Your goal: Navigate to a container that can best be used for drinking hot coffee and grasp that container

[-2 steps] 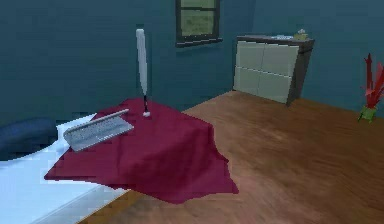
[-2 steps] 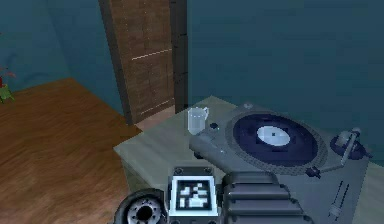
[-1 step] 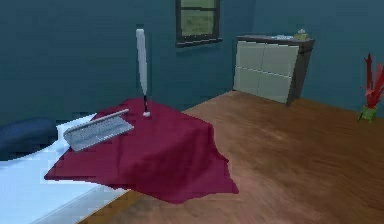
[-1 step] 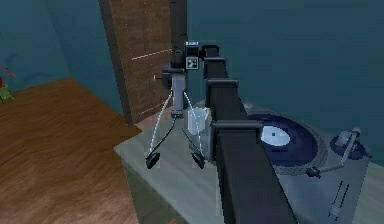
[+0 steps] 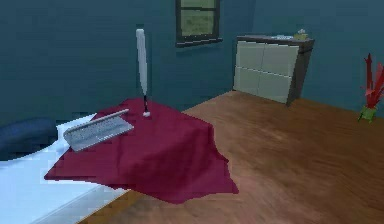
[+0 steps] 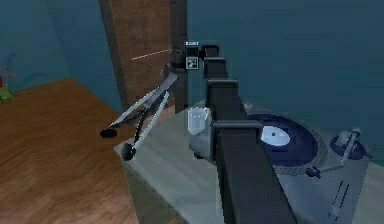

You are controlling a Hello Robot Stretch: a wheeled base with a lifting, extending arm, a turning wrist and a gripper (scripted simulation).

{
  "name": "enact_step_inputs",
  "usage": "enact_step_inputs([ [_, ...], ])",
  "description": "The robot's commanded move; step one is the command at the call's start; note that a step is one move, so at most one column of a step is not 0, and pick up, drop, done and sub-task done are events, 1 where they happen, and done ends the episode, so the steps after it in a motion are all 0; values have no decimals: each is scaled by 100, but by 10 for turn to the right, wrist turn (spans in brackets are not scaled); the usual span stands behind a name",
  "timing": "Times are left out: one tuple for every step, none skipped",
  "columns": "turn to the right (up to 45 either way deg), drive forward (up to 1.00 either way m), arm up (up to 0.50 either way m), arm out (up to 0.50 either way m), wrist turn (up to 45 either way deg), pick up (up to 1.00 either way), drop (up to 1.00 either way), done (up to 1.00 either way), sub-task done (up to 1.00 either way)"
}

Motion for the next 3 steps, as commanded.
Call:
enact_step_inputs([
  [0,0,0,0,450,0,0,0,0],
  [0,0,0,0,450,0,0,0,0],
  [0,0,0,0,450,0,0,0,0],
])
